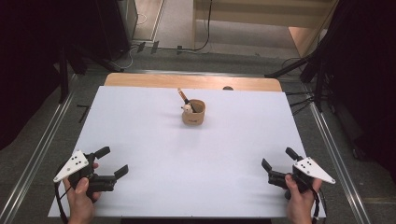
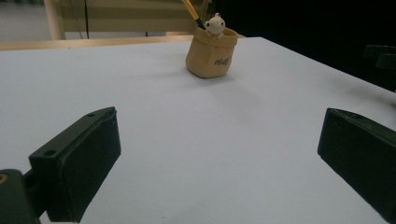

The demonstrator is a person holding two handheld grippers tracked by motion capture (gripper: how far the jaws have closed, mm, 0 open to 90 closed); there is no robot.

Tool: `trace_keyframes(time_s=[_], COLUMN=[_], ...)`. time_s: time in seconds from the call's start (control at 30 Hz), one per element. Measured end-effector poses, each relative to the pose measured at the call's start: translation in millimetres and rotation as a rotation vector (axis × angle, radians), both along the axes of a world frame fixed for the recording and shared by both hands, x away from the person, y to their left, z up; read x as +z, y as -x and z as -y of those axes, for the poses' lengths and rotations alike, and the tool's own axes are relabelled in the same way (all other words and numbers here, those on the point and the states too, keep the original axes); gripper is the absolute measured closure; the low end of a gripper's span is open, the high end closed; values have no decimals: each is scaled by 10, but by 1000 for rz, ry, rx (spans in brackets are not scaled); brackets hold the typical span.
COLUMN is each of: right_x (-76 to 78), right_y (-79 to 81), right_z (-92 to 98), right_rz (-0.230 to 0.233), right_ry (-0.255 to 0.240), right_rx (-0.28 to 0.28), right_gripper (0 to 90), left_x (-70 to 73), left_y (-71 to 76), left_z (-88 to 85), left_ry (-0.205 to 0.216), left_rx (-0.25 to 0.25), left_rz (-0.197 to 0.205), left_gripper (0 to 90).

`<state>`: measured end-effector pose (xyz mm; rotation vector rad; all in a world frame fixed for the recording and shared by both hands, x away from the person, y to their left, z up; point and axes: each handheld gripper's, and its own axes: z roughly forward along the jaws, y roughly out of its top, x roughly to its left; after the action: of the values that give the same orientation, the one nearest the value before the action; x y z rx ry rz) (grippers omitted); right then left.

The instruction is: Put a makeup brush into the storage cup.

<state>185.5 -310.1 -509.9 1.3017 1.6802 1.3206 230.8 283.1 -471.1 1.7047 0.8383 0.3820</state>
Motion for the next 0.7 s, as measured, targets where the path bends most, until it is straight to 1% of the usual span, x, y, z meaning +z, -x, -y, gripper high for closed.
trace_keyframes(time_s=[0.2, 0.37, 0.5, 0.6, 0.7], right_x=[32, 22, 26, 35, 31], right_y=[67, 122, 168, 222, 266], right_z=[42, 97, 129, 199, 251], right_rz=[6, -4, -3, -6, -8], right_ry=[1, -4, 20, -4, -3], right_rx=[-5, -18, -23, -34, -42], right_gripper=[0, 0, 0, 0, 0], left_x=[1, 1, -2, -6, -8], left_y=[4, 5, 2, 2, 1], left_z=[-2, 0, 6, 9, 8], left_ry=[4, 3, -2, -4, -5], left_rx=[3, -1, -5, -4, -3], left_rz=[0, 1, 0, 0, 0], left_gripper=[0, 0, 0, 0, 0])
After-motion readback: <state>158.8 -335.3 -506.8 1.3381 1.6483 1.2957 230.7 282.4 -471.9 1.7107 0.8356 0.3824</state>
